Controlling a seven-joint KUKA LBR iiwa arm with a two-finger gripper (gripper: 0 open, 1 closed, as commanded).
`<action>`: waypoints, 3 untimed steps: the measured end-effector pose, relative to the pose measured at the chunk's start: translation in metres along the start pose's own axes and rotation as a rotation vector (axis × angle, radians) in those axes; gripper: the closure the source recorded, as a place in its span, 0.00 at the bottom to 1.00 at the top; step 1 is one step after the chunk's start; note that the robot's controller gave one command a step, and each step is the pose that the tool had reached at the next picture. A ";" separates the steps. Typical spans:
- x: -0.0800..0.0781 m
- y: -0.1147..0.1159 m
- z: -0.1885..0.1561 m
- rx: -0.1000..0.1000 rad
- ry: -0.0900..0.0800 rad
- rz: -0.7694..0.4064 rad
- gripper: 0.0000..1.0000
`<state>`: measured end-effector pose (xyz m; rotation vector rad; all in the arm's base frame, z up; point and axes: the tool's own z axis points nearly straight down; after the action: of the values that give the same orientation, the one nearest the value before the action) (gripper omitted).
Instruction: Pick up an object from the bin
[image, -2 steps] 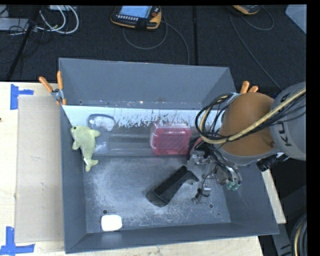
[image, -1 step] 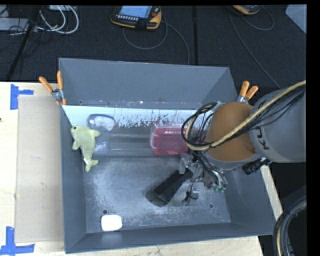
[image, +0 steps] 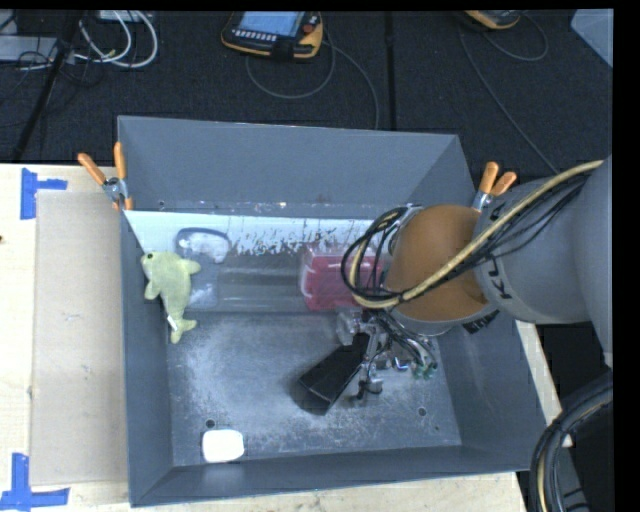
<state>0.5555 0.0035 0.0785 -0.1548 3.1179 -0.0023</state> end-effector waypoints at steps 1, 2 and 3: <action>-0.009 0.022 0.009 -0.005 0.015 -0.121 1.00; -0.009 0.022 0.009 -0.005 0.015 -0.121 1.00; -0.004 0.028 -0.070 -0.006 0.021 -0.156 1.00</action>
Offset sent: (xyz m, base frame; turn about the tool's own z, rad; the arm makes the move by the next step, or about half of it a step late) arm 0.0000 0.0000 0.0000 0.0000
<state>0.5550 0.0318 0.1480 -0.4008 3.1179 0.0035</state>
